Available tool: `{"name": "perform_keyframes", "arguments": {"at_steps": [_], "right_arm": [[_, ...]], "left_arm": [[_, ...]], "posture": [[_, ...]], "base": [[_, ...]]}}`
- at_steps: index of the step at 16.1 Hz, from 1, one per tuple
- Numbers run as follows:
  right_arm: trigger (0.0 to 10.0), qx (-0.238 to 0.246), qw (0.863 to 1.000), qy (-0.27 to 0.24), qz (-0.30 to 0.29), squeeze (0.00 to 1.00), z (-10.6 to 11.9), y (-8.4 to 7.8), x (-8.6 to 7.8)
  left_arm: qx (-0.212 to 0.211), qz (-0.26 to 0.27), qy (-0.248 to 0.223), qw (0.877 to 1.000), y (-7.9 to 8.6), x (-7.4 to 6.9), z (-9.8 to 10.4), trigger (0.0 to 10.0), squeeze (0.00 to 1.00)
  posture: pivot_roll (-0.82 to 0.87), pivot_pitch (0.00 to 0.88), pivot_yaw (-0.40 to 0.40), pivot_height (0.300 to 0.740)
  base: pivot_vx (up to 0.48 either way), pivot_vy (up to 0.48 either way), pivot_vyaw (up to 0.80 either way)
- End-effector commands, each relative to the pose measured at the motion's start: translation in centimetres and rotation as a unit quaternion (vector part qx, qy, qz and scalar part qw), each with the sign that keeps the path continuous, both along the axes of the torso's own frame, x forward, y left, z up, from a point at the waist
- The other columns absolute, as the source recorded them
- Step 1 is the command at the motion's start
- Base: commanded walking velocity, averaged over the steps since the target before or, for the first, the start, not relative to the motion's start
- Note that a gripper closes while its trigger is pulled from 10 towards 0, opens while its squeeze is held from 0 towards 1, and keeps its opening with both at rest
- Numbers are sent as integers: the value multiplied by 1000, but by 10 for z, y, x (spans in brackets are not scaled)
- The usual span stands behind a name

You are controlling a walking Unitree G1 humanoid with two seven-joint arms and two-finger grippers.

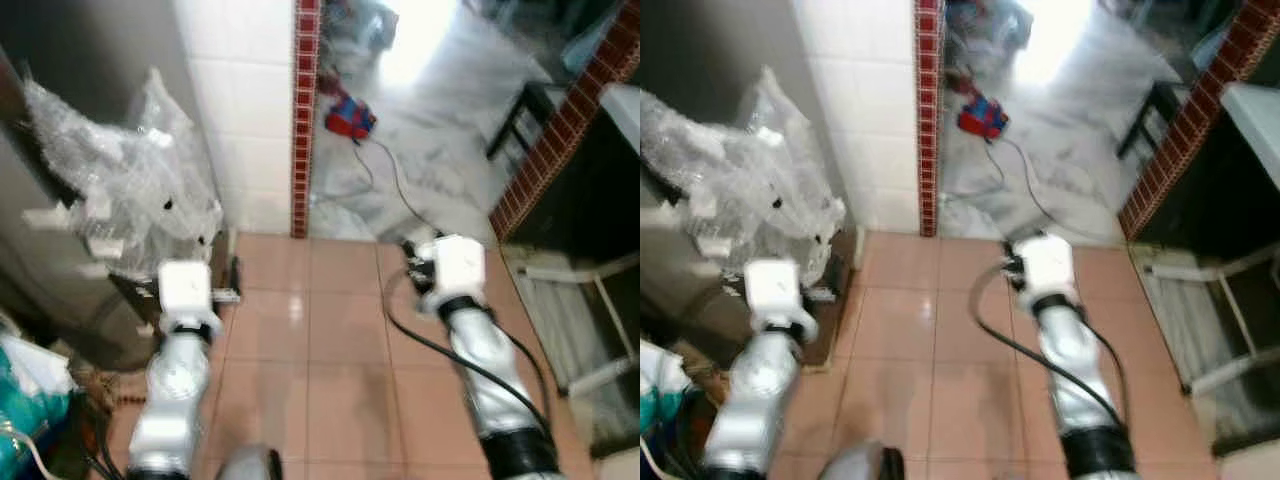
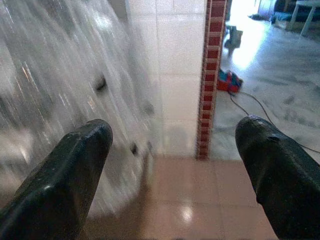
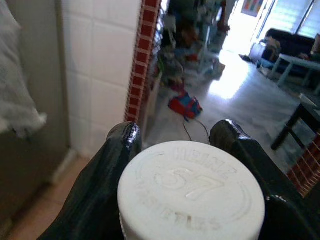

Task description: Restocking fridge

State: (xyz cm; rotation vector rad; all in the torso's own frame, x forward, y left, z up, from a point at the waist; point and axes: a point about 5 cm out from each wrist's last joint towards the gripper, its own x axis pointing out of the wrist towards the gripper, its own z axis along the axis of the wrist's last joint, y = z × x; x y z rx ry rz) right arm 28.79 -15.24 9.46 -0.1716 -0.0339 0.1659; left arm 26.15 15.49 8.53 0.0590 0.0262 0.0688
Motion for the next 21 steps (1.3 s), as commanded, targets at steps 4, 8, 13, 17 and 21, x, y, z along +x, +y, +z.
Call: {"name": "perform_keyframes", "arguments": {"at_steps": [4,8,13,17,21], "right_arm": [[10000,-10,999,-33,-19,0,16,-8,5],[10000,-21,999,-35,-16,0,16,-8,5],[10000,0,999,-31,-12,0,16,-9,5],[10000,5,999,-37,-9,0,20,-10,5],[10000,10,999,-36,-4,0,20,-9,5]], "left_arm": [[-5,-7,-2,1000,-9,1,3,10000,0],[8,-23,-12,1000,-16,-3,3,10000,0],[5,-29,-16,999,-15,-4,4,10000,0],[-2,-35,-12,999,-15,-6,2,10000,0],[-5,-37,-13,999,-16,-6,3,10000,0]], "posture": [[31,0,16,740],[28,0,18,740],[26,0,19,740],[25,0,20,740],[25,1,21,740]], "base": [[0,472,0],[0,0,398],[0,0,654],[189,0,116],[251,0,556]]}}
